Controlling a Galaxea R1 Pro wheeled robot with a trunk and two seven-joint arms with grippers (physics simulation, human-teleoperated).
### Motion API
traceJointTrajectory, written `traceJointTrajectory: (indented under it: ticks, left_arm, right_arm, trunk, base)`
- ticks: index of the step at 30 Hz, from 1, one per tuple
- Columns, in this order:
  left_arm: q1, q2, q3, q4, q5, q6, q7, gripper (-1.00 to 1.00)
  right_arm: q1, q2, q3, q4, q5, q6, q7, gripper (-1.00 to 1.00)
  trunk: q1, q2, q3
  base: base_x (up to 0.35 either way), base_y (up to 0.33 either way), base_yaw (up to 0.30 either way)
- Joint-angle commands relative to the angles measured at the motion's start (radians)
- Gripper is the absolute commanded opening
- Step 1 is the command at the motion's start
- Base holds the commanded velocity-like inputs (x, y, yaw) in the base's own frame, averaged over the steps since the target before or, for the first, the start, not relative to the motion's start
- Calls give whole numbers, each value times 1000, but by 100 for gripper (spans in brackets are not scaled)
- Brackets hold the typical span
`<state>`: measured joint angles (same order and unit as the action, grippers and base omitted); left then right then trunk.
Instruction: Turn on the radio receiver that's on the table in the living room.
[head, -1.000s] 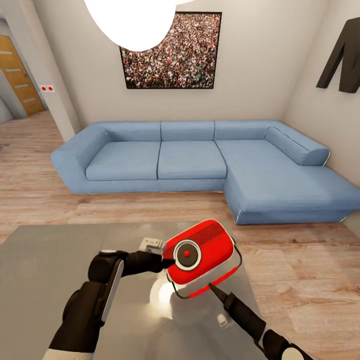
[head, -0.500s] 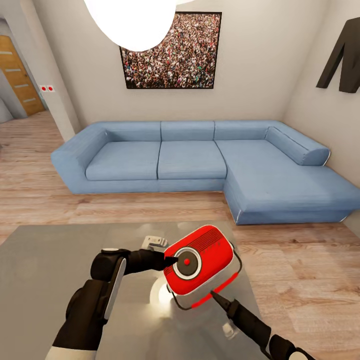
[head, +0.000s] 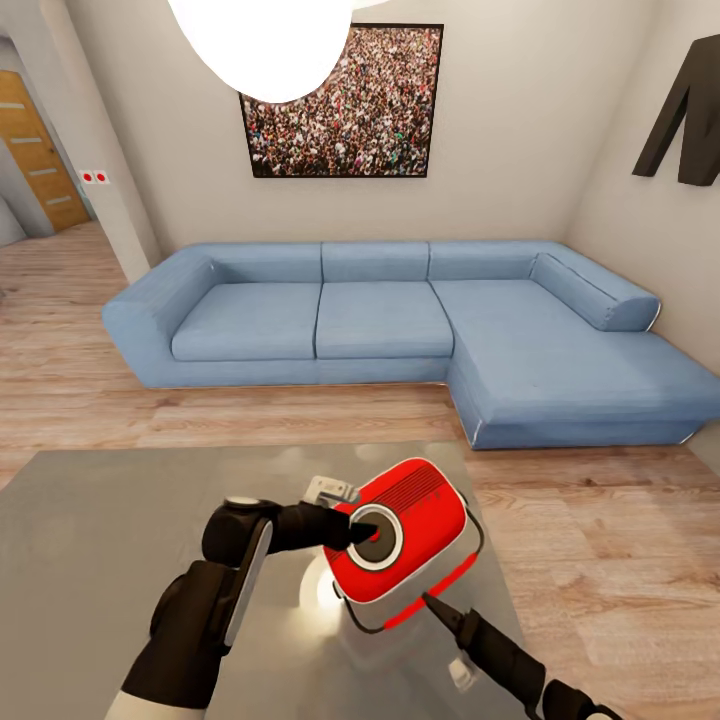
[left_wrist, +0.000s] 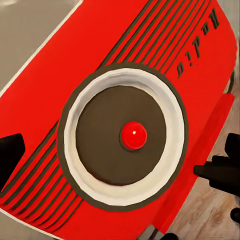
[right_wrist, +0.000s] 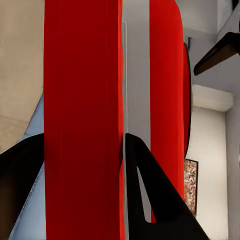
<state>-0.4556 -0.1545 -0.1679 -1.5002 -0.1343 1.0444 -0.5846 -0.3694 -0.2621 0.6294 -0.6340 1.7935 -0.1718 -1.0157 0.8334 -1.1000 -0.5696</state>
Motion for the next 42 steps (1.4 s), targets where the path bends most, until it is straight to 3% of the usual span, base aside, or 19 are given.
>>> traceJointTrajectory:
  ticks: [1, 30, 33, 34, 36, 42]
  left_arm:
    - [0, -1, -4, 1, 0, 0, 0, 100]
    - [0, -5, -10, 8, 8, 1, -2, 100]
    - [0, -5, -11, 8, 38, 1, -22, 100]
    - [0, -3, -11, 9, 73, 1, -55, 100]
    - [0, 1, -10, 8, 108, 1, -93, 100]
    - [0, 8, -9, 8, 123, 2, -119, 100]
  right_arm:
    - [0, 0, -1, 4, -6, -5, -3, -100]
    - [-2, 0, -2, 13, -16, -5, -20, -100]
    - [-2, 0, -2, 13, -16, -5, -20, -100]
    - [-2, 0, -2, 14, -16, -5, -20, -100]
    - [-2, 0, -2, 14, -16, -5, -20, -100]
    - [-2, 0, -2, 14, -15, -5, -20, -100]
  trunk:
    - [0, 0, 0]
    - [0, 0, 0]
    - [0, 0, 0]
    - [0, 0, 0]
    - [0, 0, 0]
    - [0, 0, 0]
  base:
    - [0, 0, 0]
    - [0, 0, 0]
    - [0, 0, 0]
    - [0, 0, 0]
    - [0, 0, 0]
    - [0, 0, 0]
